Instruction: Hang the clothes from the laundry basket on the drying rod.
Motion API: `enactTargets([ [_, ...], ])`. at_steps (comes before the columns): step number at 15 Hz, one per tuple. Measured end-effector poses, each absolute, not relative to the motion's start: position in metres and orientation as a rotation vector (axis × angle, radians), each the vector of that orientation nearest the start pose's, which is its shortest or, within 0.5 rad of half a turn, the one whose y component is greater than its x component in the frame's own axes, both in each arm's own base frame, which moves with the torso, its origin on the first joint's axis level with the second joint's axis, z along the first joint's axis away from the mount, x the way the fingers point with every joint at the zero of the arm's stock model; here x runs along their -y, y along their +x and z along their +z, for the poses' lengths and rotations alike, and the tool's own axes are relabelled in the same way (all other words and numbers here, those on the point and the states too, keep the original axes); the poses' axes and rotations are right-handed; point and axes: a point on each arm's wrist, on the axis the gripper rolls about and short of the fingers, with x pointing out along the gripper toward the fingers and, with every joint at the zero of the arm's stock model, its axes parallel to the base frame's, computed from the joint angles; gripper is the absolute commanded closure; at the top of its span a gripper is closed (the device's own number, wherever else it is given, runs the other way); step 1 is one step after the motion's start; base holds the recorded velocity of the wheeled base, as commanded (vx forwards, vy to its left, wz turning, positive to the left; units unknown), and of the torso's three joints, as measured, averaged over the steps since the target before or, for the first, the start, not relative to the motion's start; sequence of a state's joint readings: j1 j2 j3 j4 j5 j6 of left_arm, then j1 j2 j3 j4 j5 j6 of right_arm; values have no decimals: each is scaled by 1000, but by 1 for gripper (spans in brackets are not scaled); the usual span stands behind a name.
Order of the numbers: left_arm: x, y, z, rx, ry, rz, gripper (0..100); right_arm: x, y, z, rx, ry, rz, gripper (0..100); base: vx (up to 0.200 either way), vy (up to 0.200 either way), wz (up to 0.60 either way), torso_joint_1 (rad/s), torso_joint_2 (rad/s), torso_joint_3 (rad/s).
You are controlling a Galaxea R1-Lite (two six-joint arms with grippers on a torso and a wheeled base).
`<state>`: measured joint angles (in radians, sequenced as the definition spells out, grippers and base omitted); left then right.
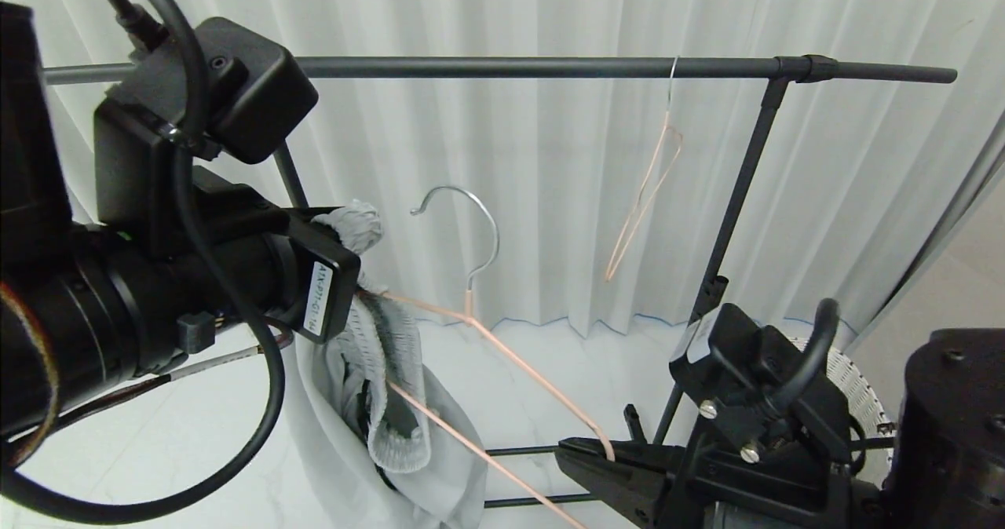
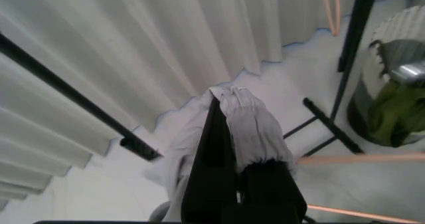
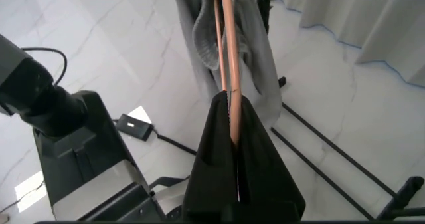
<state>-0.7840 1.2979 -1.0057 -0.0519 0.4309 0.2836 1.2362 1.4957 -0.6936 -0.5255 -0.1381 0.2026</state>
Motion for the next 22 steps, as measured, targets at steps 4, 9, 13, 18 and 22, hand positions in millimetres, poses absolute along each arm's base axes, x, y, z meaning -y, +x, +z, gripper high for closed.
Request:
enactTargets([
  [4,144,142,291,-135,357,-425,100,-251,98,191,-306,36,1039,100,0,0,0,0,0,0],
  [9,152,132,300,-108,291,-482,100,-264,102,179,-321,24,1038,100,0,0,0,0,0,0],
  [13,154,126,300,-108,271,-512,100,-270,104,176,-325,36,1035,100,0,0,0,0,0,0],
  [18,136,134,293,-128,322,-421,100,-255,103,174,-333,34,1009,100,0,0,0,0,0,0],
  [22,106,149,279,-178,429,-265,100,-219,92,176,-360,12,1004,100,0,0,0,0,0,0],
])
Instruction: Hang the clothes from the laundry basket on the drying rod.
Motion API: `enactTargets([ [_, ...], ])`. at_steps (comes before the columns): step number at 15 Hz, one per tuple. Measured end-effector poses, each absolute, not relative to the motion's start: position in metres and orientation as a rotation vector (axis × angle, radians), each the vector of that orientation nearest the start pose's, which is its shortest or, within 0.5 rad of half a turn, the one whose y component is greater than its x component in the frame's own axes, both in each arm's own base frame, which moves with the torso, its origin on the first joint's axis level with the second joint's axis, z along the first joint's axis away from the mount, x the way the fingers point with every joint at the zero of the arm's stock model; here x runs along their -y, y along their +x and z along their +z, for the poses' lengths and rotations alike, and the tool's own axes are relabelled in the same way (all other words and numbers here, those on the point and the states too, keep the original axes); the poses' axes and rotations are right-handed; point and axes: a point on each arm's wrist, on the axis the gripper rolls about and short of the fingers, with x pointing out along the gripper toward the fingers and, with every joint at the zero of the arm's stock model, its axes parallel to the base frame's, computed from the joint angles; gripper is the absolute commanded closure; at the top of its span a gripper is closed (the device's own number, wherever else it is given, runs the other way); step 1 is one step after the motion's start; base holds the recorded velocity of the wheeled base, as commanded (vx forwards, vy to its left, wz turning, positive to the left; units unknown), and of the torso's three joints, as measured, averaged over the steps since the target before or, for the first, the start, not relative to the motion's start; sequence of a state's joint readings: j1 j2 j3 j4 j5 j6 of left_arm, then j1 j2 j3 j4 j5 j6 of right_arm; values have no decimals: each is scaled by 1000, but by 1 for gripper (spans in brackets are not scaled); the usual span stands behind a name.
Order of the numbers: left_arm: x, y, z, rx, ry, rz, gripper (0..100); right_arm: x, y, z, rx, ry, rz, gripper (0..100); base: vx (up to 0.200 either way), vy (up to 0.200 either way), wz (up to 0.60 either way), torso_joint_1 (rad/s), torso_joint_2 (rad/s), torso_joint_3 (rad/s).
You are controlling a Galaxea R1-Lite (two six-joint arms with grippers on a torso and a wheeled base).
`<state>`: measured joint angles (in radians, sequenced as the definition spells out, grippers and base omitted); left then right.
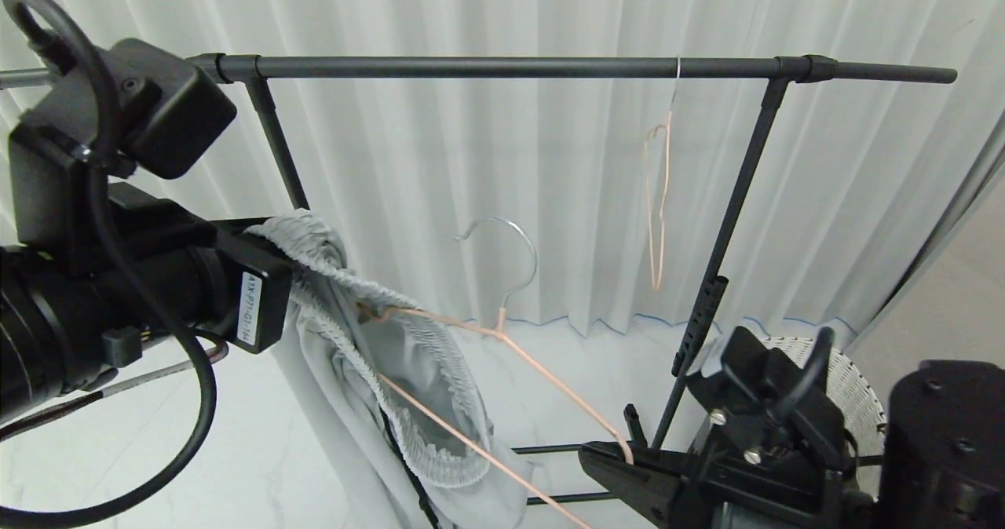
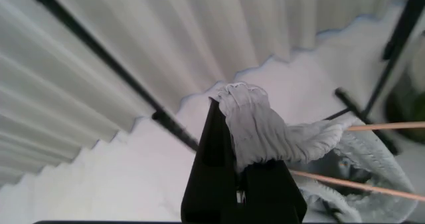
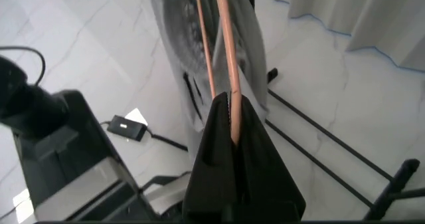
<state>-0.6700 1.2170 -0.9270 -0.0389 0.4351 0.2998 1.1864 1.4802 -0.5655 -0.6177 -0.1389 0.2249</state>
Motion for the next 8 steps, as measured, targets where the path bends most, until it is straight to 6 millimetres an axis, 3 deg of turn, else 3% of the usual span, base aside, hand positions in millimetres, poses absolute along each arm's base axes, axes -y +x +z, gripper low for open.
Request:
enactTargets([
  [3,102,156,268,-221,464,-236,100,-196,80,184,-356,12,1022,100,0,0,0,0,0,0],
  [8,106,163,261,-250,494,-235,100,-177,60,198,-324,27,1093,100,0,0,0,0,0,0],
])
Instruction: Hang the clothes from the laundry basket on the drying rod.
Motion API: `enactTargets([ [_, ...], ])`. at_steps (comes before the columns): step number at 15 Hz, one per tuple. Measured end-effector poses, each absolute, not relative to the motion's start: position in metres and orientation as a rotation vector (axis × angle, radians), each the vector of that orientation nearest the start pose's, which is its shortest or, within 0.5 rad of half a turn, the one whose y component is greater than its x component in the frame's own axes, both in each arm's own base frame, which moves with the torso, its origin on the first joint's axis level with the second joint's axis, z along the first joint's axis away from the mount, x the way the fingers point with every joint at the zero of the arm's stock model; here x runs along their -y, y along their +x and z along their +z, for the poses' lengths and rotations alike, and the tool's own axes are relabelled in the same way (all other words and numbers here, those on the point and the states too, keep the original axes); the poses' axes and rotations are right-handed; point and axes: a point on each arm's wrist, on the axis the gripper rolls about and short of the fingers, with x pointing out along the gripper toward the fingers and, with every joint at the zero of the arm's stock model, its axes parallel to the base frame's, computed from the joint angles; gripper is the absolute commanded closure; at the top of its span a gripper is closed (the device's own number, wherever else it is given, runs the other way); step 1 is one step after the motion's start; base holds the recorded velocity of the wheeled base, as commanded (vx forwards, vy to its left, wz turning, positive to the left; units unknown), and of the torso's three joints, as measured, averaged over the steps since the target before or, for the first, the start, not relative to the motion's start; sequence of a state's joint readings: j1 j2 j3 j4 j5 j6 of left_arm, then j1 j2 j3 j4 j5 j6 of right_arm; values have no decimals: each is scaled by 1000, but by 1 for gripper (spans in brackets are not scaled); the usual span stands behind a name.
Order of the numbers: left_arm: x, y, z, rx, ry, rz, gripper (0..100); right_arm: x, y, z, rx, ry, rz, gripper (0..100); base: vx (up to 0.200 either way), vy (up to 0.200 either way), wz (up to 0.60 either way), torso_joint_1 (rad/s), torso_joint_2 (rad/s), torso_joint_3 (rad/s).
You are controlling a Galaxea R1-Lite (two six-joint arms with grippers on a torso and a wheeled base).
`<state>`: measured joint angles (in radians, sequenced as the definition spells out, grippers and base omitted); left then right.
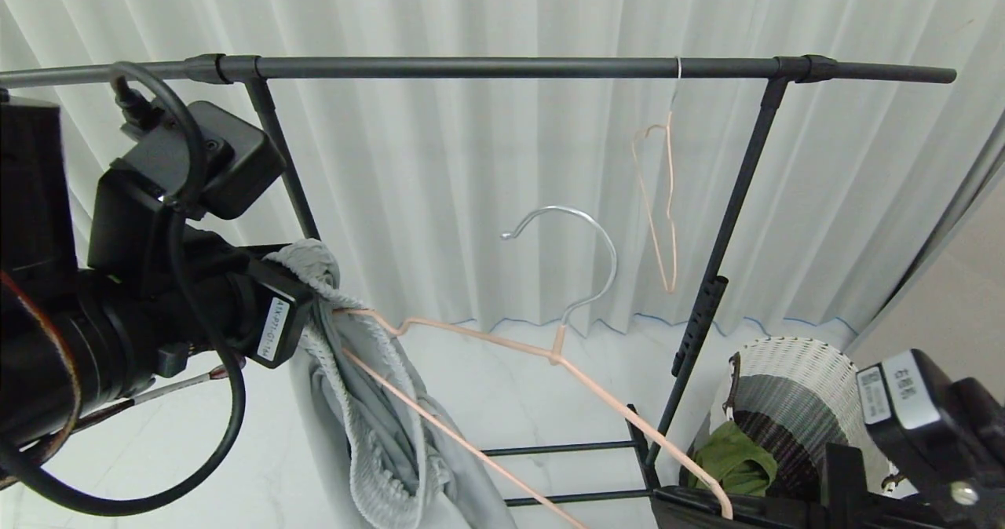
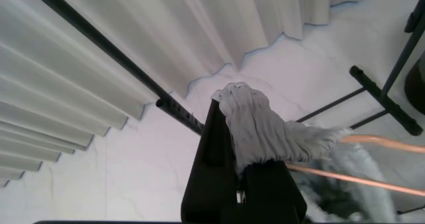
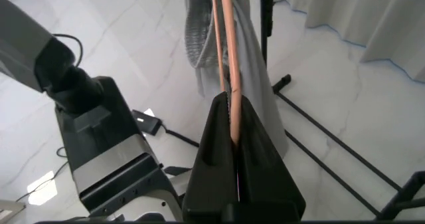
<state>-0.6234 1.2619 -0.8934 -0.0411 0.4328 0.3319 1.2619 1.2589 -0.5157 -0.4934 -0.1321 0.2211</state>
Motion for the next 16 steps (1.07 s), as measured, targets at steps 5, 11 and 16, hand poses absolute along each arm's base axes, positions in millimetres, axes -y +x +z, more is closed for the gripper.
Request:
enactTargets([
  [5,108,163,259,-254,498,-252,100,-176,55,201,-313,26,1175,100,0,0,0,0,0,0],
  [11,109,160,262,-239,491,-252,100,-187,70,193,-324,16,1111,100,0,0,0,0,0,0],
  [16,108,159,263,-236,487,-246,100,-191,80,189,-320,11,1024,100,0,0,0,0,0,0],
])
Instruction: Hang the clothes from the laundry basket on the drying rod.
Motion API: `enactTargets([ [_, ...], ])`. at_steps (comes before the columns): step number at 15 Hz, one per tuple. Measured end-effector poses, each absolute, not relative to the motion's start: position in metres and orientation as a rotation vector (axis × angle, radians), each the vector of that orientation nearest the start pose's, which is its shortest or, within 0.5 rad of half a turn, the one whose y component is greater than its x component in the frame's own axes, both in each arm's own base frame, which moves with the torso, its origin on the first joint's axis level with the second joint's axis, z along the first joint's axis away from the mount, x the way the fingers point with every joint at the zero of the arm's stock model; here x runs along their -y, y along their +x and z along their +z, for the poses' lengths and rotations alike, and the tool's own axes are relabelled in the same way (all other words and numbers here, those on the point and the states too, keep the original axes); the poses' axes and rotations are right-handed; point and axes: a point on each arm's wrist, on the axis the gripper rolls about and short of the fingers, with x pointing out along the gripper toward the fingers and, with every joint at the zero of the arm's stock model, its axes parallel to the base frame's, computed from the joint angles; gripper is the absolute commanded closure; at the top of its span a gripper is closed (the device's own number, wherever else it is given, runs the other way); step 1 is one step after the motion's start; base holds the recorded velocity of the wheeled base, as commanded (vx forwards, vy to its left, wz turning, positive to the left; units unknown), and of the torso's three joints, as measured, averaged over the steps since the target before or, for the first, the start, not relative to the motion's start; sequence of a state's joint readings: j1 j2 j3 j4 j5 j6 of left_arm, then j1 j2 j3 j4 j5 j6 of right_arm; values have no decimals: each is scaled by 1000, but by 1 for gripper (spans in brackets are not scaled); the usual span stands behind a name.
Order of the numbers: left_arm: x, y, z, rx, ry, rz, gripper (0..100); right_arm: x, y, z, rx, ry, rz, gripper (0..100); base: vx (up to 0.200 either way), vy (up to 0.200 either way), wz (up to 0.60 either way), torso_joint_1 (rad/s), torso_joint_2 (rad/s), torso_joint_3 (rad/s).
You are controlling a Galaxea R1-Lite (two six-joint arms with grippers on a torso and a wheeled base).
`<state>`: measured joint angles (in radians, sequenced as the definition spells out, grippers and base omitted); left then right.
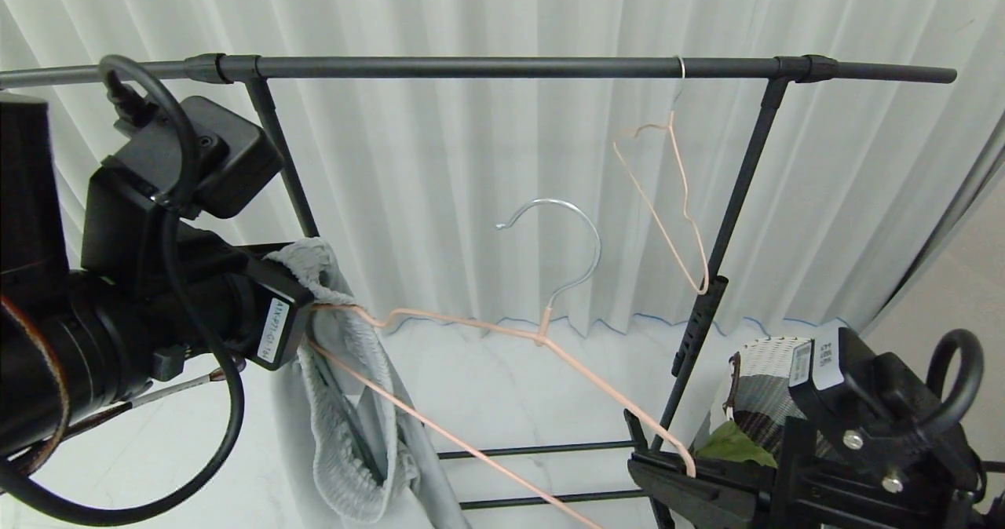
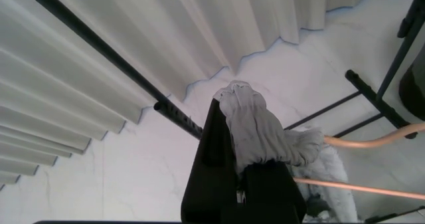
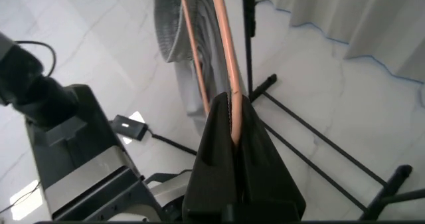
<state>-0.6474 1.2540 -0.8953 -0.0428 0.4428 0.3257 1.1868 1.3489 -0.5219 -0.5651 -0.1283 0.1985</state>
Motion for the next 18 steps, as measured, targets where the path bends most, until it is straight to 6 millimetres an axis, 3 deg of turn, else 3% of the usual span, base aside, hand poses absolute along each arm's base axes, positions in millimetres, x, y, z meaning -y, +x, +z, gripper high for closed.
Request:
enactTargets([
  [5,115,153,264,-227,448,-291,100,-194,80,190,-303,26,1032,100,0,0,0,0,0,0],
  [10,125,145,265,-215,417,-348,100,-211,85,182,-294,35,1033,100,0,0,0,0,0,0],
  [18,118,151,268,-222,414,-180,100,-214,105,171,-297,19,853,100,0,0,0,0,0,0],
])
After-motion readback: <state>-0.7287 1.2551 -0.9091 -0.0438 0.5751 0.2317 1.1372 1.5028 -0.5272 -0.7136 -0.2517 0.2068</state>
